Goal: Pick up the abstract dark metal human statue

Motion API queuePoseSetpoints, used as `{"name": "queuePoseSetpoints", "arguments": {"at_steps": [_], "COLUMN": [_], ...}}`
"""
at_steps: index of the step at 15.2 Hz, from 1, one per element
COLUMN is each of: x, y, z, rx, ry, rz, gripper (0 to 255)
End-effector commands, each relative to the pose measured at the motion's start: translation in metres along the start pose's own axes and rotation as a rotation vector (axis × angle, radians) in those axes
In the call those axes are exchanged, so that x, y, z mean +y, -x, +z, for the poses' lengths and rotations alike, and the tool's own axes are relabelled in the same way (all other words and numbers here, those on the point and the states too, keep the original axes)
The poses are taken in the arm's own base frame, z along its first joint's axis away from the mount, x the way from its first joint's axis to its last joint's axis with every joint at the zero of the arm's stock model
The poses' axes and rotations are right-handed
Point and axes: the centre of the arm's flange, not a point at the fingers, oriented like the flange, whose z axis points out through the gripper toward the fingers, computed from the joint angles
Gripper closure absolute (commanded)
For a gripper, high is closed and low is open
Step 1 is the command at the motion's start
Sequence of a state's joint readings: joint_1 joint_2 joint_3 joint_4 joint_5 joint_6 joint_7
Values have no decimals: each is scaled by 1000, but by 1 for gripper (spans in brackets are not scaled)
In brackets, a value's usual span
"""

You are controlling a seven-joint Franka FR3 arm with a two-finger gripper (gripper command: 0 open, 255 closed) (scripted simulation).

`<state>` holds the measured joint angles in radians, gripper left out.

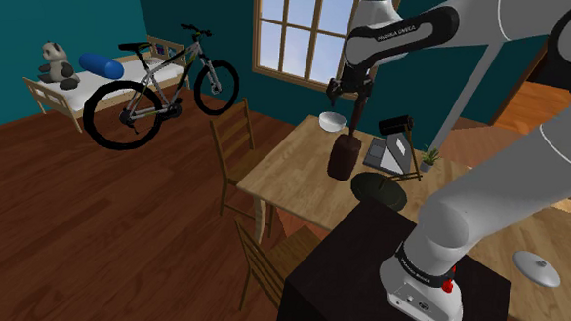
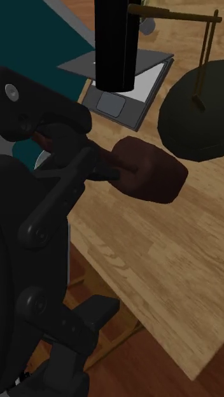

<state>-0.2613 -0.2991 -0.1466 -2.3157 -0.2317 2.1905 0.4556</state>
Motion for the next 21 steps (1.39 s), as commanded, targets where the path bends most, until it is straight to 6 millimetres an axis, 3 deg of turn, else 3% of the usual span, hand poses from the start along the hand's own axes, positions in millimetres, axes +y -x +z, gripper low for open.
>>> {"name": "queuePoseSetpoints", "arguments": {"at_steps": [1,13,21], "x": [14,115,114], "y": [-19,-110,-103], "z": [11,63,102], "rx": [22,142,144], "ry": [-3,-25,-25], "rz": [67,456,463], "gripper": [0,0,0]}}
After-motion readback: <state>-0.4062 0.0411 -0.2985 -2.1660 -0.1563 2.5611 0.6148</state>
